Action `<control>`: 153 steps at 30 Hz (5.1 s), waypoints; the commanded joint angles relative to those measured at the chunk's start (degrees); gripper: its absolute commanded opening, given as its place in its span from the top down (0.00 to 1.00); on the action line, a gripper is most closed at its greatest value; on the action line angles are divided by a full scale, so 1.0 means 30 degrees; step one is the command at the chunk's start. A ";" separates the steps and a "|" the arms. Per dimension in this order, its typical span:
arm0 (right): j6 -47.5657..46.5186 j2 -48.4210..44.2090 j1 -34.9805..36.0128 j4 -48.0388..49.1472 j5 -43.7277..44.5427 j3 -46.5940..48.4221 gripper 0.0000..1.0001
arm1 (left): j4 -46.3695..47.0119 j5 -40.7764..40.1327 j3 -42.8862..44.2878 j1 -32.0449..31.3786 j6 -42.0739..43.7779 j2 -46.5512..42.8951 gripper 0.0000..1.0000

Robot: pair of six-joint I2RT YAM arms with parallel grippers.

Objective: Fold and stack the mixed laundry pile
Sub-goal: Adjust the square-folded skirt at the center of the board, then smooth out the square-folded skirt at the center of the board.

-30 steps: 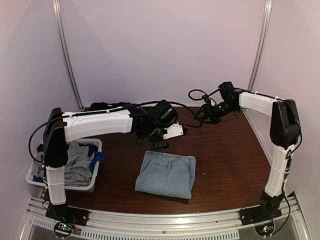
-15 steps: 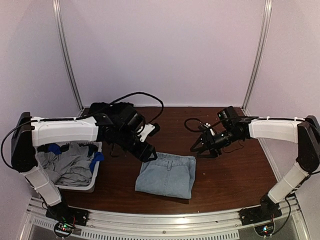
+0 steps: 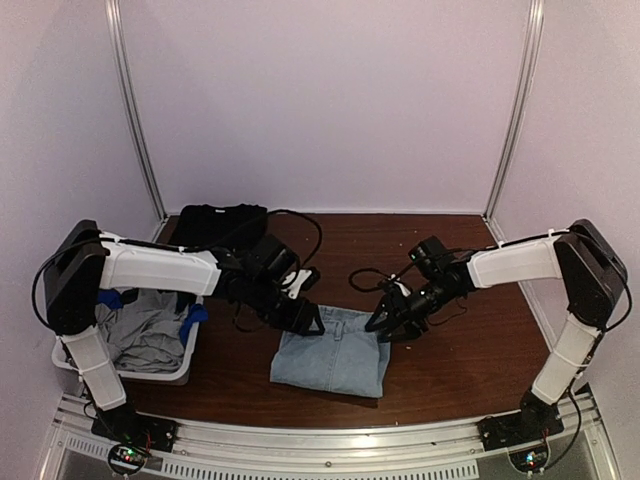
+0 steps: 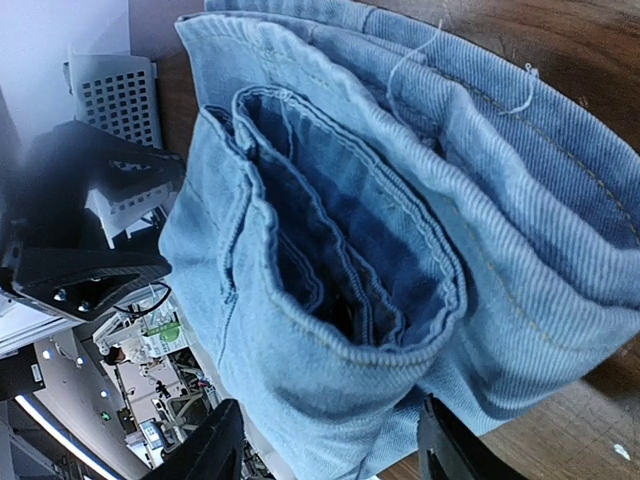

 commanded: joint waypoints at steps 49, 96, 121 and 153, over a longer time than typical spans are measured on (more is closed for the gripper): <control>-0.3188 0.1387 0.0566 0.2027 0.2711 0.1851 1.00 | 0.6638 0.0011 -0.1638 0.1613 0.0011 0.0432 1.00; 0.5498 0.0653 0.0858 1.1743 -0.3457 0.0942 0.00 | 1.0927 0.4917 -0.3561 0.1267 -0.4502 -0.0529 0.02; 0.2305 0.1477 -0.1089 0.7437 -0.2054 0.3457 0.01 | 0.8583 0.5826 0.0971 0.3145 -0.3208 0.1783 0.03; -0.6680 0.2921 -0.2199 -0.1103 0.5501 1.0623 0.13 | -0.0605 -0.0489 0.2239 0.7850 -0.1366 -0.1020 0.02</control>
